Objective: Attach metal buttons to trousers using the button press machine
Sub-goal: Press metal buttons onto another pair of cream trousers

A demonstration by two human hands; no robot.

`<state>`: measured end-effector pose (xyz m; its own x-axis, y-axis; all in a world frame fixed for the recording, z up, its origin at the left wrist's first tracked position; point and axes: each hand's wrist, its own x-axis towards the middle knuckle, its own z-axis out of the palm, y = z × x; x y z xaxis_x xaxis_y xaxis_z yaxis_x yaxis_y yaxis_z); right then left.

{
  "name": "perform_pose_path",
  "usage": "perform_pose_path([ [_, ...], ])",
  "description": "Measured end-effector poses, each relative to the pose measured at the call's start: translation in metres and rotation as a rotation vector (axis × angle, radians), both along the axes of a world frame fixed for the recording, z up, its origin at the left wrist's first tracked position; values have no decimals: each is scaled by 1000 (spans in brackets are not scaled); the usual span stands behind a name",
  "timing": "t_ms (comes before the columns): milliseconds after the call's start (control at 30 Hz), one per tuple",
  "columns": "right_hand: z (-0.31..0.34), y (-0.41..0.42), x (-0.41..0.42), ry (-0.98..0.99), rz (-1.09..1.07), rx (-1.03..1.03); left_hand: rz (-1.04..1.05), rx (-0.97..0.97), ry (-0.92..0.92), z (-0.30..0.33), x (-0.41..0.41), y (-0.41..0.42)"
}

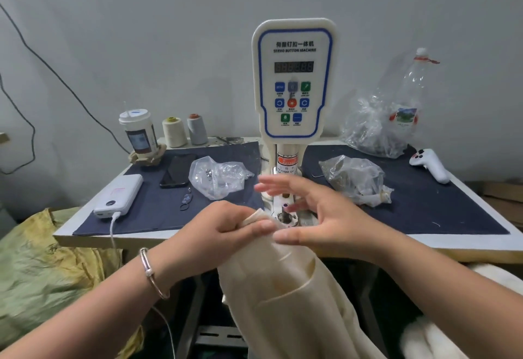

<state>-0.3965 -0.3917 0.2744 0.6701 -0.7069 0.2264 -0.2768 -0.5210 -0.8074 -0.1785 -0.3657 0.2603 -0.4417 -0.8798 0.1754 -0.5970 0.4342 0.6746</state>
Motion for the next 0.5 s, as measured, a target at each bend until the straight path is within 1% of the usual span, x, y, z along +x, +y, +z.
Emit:
perform_pose_path([
  [33, 7, 4, 3, 25, 50, 22, -31, -37, -15, 8, -5, 5],
  [100, 19, 9, 4, 37, 83, 100, -53, -88, -18, 17, -12, 11],
  [167, 30, 14, 3, 107, 99, 139, -20, -130, -11, 24, -16, 15],
  [200, 35, 15, 1, 197, 107, 121, 15, -169, -20, 26, -17, 16],
  [267, 44, 16, -5, 440, 129, 67, 78, -241, -59, 30, -18, 16],
  [367, 57, 19, -13, 832, 135, 37, 99, -244, -156, 34, -21, 18],
  [433, 59, 22, -14, 998, 112, 2, 90, -236, -209, 36, -26, 19],
  [500, 56, 22, -17, 1089, 88, -54, 85, -230, -238, 38, -30, 19],
])
